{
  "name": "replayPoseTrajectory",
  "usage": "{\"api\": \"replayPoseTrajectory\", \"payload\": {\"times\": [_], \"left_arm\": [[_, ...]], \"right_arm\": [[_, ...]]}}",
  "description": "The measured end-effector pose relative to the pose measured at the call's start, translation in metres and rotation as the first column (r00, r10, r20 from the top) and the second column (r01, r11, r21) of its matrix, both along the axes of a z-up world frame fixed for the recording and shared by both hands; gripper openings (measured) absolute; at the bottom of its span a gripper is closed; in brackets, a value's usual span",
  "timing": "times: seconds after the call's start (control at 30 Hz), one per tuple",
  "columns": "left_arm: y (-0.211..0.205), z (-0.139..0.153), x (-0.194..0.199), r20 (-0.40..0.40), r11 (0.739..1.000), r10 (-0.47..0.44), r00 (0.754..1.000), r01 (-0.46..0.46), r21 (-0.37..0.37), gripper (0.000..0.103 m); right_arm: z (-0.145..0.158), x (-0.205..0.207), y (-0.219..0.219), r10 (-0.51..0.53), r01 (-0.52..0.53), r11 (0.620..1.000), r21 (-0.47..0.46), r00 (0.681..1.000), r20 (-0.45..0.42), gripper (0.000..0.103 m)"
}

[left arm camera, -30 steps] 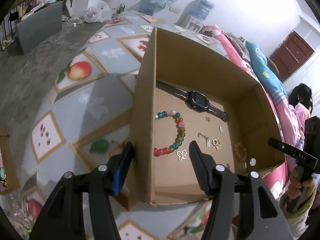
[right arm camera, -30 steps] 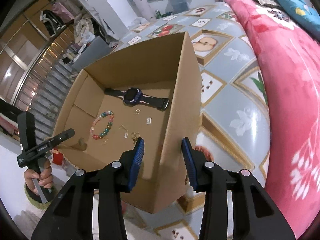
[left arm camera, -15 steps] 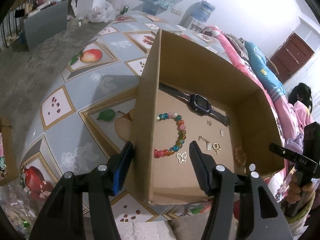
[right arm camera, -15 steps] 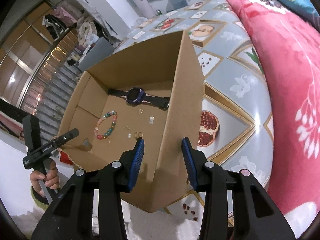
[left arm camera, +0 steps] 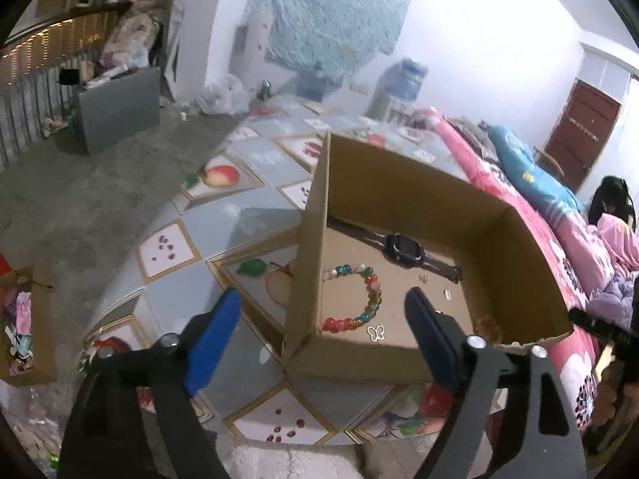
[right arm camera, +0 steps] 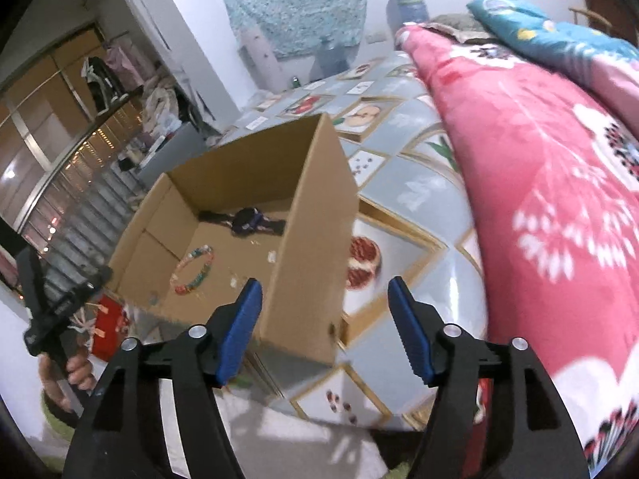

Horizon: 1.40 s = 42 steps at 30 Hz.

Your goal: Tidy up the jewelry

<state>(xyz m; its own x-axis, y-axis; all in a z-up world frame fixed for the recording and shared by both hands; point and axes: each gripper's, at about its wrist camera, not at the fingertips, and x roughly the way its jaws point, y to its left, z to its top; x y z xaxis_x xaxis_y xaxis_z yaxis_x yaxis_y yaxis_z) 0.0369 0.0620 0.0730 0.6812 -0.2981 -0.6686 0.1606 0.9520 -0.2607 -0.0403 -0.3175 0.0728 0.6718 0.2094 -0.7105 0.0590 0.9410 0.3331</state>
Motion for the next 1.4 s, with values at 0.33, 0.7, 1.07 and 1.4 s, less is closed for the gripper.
{"api": "replayPoseTrajectory", "payload": {"times": [0.33,0.7,1.07,1.4], "left_arm": [[-0.017,0.010,-0.034,0.029,0.999,0.007,1.000,-0.008,0.051,0.097],[-0.048,0.002,-0.045,0.026,0.969,0.050,0.998,-0.055,0.239,0.097],[-0.084,-0.029,-0.039,-0.126,0.951,0.022,0.992,0.018,0.309,0.097],[-0.091,-0.032,-0.038,-0.143,0.947,0.009,0.990,0.038,0.318,0.097]], "right_arm": [[0.012,-0.049,0.017,-0.022,0.042,0.991,-0.125,0.988,0.153,0.083],[-0.020,-0.039,0.092,0.143,-0.131,0.974,-0.184,0.988,0.057,0.094],[-0.036,-0.009,0.104,0.058,-0.065,0.991,-0.115,0.997,-0.060,0.095],[-0.035,-0.004,0.106,0.013,-0.025,0.982,-0.189,0.998,-0.065,0.095]]}}
